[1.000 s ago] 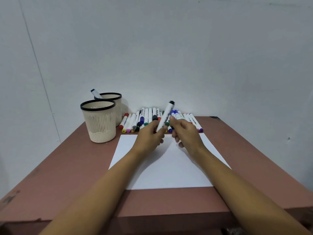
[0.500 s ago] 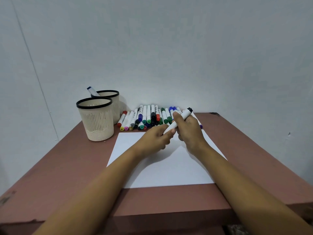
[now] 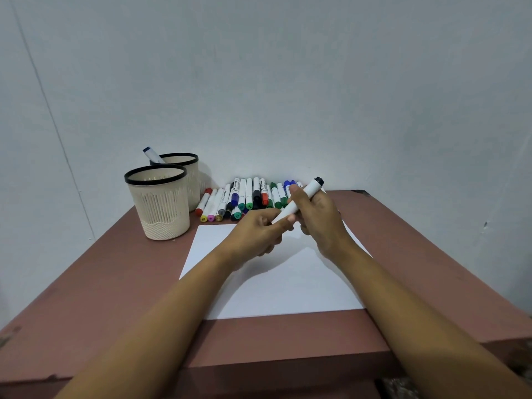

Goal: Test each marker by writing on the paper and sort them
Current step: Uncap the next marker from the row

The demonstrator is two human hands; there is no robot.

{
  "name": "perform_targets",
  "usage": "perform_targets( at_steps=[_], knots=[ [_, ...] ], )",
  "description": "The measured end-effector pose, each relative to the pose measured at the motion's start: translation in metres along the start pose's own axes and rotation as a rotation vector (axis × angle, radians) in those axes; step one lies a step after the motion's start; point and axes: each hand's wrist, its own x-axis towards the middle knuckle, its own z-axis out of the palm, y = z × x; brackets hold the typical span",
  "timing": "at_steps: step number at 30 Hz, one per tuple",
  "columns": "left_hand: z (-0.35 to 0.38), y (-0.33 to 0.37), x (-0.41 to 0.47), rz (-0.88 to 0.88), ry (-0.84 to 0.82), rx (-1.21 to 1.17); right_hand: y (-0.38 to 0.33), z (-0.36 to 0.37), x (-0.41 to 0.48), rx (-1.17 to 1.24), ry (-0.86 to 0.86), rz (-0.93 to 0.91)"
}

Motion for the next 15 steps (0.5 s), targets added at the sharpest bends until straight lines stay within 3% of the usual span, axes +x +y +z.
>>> perform_targets(
  at_steps=[4,8,10,15],
  knots=[
    [-0.002,-0.008,0.004,0.104,0.127,0.359,0.001,0.001,0.000,-0.096,0.079,0.030],
    [0.000,-0.013,0.003,0.218,0.311,0.618,0.005,0.007,0.002,0.024,0.137,0.202],
    [0.002,-0.014,0.003,0.239,0.293,0.676,0.007,0.009,0.003,0.023,0.142,0.207],
    [0.002,-0.013,0.010,0.080,0.125,0.530,0.010,0.006,0.006,-0.092,0.150,0.151]
  ],
)
